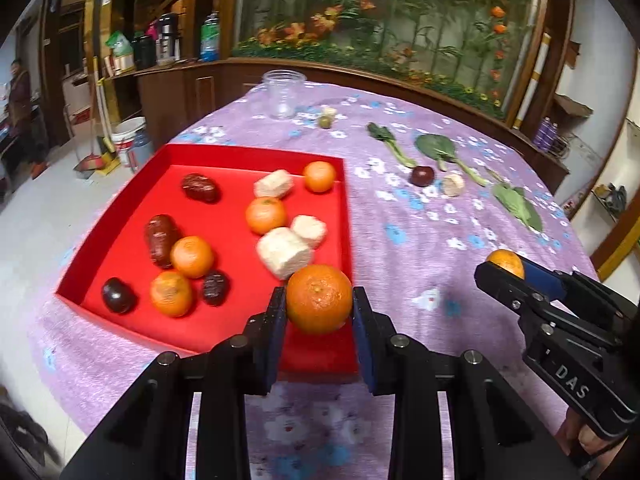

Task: Organize fruits
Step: 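Carry the mandarin with the left tool while the right tool carries its mandarin over the tray, then open the right tool to drop its mandarin while the left tool drops its mandarin into the tray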

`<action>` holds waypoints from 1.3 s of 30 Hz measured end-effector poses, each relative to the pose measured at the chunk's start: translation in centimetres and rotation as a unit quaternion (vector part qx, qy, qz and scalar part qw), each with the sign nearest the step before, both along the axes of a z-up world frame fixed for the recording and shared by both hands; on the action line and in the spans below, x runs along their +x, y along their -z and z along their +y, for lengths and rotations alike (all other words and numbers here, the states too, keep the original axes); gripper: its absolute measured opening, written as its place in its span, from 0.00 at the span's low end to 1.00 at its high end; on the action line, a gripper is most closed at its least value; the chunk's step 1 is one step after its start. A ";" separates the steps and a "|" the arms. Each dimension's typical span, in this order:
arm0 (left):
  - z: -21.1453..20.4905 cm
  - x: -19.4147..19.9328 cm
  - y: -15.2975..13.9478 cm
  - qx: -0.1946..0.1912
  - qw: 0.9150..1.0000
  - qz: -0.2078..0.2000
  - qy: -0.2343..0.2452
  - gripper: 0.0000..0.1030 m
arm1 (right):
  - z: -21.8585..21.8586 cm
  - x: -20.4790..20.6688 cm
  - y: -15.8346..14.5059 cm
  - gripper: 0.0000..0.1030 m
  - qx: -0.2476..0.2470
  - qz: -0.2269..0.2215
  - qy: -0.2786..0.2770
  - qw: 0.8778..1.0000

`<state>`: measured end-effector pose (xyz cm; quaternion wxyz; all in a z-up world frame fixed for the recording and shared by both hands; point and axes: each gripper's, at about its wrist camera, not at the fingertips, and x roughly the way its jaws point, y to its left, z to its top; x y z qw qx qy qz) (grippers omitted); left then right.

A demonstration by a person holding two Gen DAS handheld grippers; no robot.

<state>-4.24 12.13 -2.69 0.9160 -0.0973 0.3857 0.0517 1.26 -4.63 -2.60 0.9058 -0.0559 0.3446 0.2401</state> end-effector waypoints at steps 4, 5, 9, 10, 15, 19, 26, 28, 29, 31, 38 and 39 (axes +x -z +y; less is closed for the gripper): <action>1.6 0.0 0.2 0.004 1.000 0.009 -0.030 0.30 | 1.9 0.0 -0.1 0.35 0.002 0.000 -0.021 1.000; 2.0 0.0 0.3 0.005 0.999 0.012 -0.036 0.30 | 2.5 0.0 -0.1 0.35 0.002 -0.001 -0.028 1.000; 3.8 0.2 0.4 0.011 0.998 0.020 -0.063 0.30 | 4.8 0.2 -0.1 0.35 0.000 -0.001 -0.051 0.999; 4.3 0.3 0.5 0.013 0.997 0.024 -0.070 0.30 | 5.5 0.3 -0.1 0.35 0.002 0.000 -0.059 0.998; 7.4 1.1 0.9 0.016 0.993 0.038 -0.110 0.30 | 8.2 0.8 0.1 0.35 0.002 0.005 -0.084 0.996; 9.1 1.5 0.9 0.015 0.991 0.041 -0.127 0.30 | 10.0 1.1 0.5 0.35 0.002 0.009 -0.101 0.995; 10.9 2.2 1.2 0.014 0.988 0.046 -0.144 0.30 | 12.1 2.3 1.3 0.35 0.003 0.023 -0.111 0.994; 11.1 2.4 1.3 0.017 0.988 0.048 -0.148 0.30 | 13.0 2.7 1.4 0.35 0.002 0.023 -0.117 0.993; 11.2 2.4 1.3 0.017 0.987 0.050 -0.149 0.30 | 13.5 2.8 1.3 0.35 0.002 0.021 -0.120 0.993; 11.4 2.5 1.5 0.017 0.987 0.054 -0.152 0.30 | 14.4 3.3 1.3 0.35 -0.001 0.019 -0.123 0.992; 11.9 3.1 1.8 0.028 0.985 0.064 -0.160 0.30 | 16.1 4.9 2.4 0.36 -0.017 0.032 -0.125 0.991; 11.9 3.1 1.9 0.028 0.985 0.066 -0.158 0.30 | 16.1 5.0 2.6 0.36 -0.019 0.036 -0.125 0.991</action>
